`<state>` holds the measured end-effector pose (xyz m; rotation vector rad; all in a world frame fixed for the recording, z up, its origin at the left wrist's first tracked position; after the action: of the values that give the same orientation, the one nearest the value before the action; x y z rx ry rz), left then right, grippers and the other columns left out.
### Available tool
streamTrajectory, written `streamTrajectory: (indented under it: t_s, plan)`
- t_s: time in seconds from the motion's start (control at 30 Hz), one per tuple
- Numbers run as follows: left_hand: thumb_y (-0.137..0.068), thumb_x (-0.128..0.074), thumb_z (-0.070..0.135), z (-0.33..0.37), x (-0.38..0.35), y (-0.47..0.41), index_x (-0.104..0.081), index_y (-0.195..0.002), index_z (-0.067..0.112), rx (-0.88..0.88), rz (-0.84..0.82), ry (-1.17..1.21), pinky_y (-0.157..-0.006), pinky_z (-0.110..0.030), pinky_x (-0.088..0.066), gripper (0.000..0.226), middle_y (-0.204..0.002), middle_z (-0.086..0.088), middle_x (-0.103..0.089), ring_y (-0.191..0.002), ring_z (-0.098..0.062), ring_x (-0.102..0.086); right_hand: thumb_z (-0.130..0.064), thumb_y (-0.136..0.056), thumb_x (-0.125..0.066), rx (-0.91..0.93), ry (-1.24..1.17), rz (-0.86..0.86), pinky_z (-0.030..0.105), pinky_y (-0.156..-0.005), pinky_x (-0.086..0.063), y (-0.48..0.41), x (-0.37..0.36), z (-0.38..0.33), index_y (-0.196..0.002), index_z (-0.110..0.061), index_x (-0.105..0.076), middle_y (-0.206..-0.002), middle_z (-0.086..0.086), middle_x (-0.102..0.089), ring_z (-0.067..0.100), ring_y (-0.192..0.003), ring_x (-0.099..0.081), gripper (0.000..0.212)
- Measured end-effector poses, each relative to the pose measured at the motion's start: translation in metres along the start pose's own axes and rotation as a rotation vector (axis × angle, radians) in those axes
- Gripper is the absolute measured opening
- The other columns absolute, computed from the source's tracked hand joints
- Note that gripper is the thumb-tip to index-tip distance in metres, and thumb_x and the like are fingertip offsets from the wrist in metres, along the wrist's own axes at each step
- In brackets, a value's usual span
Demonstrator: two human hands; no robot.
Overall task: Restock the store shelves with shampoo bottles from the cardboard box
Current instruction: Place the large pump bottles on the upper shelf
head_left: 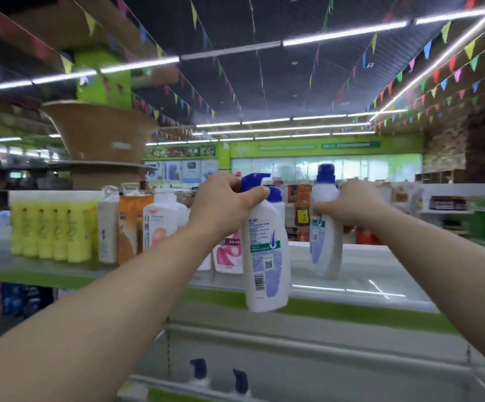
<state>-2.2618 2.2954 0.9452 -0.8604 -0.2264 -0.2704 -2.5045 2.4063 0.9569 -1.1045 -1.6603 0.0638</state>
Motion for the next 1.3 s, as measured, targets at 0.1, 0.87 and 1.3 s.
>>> streamTrajectory:
  t_s: [0.1,0.87,1.3]
  plan:
    - [-0.075,-0.075,0.056,0.001,-0.030,-0.013,-0.069,-0.074,0.026,0.038,0.039,-0.055,-0.060,-0.033,-0.057,0.032,-0.066,0.013,-0.071,-0.061,-0.005,-0.069,-0.062,-0.066,-0.074,-0.033,0.030,-0.027,0.023,-0.038,-0.052,-0.021,-0.027,0.021,-0.071,-0.015,-0.063,-0.050,-0.004,-0.067,0.010,-0.038,-0.063,0.049]
    - [-0.091,-0.069,0.036,0.008,-0.138,-0.062,-0.067,-0.115,0.015,0.279,-0.291,-0.111,-0.083,-0.041,-0.061,0.031,-0.107,-0.004,-0.068,-0.096,-0.023,-0.066,-0.008,-0.078,-0.078,0.024,-0.740,-0.925,0.062,-0.115,-0.024,-0.066,-0.090,0.103,-0.143,-0.034,-0.045,-0.134,-0.004,-0.061,0.017,-0.125,-0.054,0.077]
    - [-0.075,-0.074,0.062,-0.001,-0.144,-0.039,-0.043,-0.140,0.027,0.265,-0.299,-0.014,-0.101,-0.045,-0.049,0.080,-0.141,0.003,-0.053,-0.116,-0.018,-0.056,-0.062,-0.056,-0.086,-0.072,-0.427,-0.472,0.042,-0.062,-0.054,-0.069,-0.119,0.090,-0.119,-0.020,-0.041,-0.104,0.000,-0.060,0.026,-0.091,-0.060,0.087]
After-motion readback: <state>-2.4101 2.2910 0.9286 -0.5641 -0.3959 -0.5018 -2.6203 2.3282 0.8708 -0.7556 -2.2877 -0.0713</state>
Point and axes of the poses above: each hand's wrist, its own y-axis away from the middle knuckle, its own x-axis out of the back of the hand, z = x × y, the point moved 3 cm from there along -y, towards the middle knuckle
